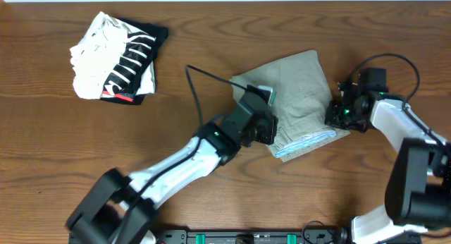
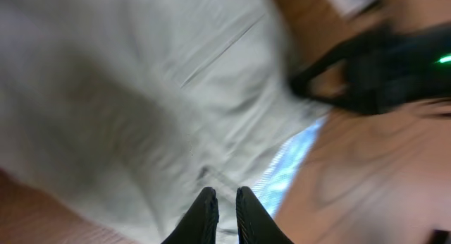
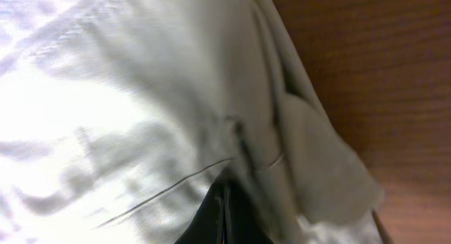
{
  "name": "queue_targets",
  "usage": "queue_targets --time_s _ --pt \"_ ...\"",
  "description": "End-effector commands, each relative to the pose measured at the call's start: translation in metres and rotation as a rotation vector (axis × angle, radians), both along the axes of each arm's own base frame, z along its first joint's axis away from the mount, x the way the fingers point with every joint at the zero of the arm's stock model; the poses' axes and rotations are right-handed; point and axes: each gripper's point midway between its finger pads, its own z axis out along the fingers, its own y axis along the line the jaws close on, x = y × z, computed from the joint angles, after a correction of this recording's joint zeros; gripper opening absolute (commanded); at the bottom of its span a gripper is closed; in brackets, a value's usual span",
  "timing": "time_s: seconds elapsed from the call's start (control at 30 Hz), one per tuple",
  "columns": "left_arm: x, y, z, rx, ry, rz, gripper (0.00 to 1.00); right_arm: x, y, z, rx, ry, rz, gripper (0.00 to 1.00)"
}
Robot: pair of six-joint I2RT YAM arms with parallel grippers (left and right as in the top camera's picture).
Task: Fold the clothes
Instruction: 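Release the shorts and withdraw both grippers from the bundle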
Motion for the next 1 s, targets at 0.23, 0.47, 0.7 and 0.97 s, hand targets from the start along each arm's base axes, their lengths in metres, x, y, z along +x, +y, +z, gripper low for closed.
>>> queue_targets --time_s 0.23,0.47,0.7,0.97 --pt "-0.009 0.013 -0.094 0.184 0.135 -0.001 0.13 0.007 0.002 0.112 -0.026 -0.317 0.009 0.08" --pt "-0.016 0.020 -0.118 0.233 0.183 -0.003 0.13 0.008 -0.003 0.106 -0.051 -0.313 -0.003 0.14" --pt "-0.019 0.024 -0.121 0.251 0.201 -0.003 0.13 0.004 -0.023 0.043 -0.133 -0.127 -0.039 0.04" --pt "-0.019 0.024 -0.121 0.251 0.200 -0.003 0.15 -0.005 -0.023 -0.024 -0.124 0.043 -0.032 0.01"
